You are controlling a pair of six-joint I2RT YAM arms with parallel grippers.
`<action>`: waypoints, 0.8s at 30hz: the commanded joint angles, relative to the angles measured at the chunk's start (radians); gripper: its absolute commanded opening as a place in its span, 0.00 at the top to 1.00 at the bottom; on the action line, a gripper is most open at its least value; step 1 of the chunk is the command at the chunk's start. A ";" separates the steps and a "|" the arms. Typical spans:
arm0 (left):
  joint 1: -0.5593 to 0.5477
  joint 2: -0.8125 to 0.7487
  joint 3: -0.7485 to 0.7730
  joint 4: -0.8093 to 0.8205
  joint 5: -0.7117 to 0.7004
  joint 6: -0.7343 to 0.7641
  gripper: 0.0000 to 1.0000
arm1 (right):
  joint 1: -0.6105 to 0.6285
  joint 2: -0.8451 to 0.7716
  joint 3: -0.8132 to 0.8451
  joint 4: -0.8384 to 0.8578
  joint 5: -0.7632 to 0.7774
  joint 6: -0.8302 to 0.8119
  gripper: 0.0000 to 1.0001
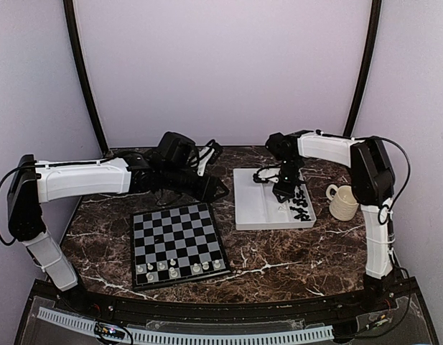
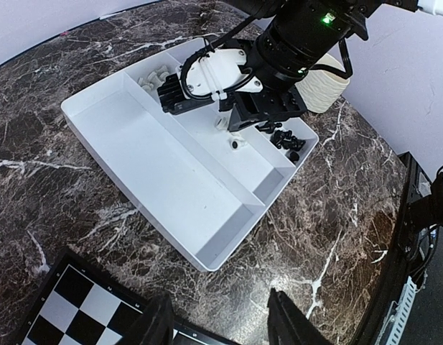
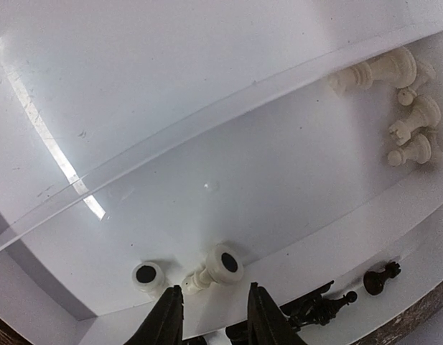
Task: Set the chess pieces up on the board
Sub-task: Move the bishop to the storage box.
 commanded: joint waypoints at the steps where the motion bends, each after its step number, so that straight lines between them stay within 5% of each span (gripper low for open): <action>1: 0.007 -0.018 -0.007 0.028 0.022 0.005 0.53 | 0.023 0.054 0.043 -0.025 0.061 -0.002 0.68; 14: 0.006 -0.036 -0.042 0.035 0.020 0.006 0.53 | 0.042 0.076 0.172 -0.155 -0.218 0.032 0.73; 24: 0.007 -0.036 -0.044 0.035 0.029 0.002 0.53 | 0.032 0.009 0.109 -0.122 -0.143 0.007 0.69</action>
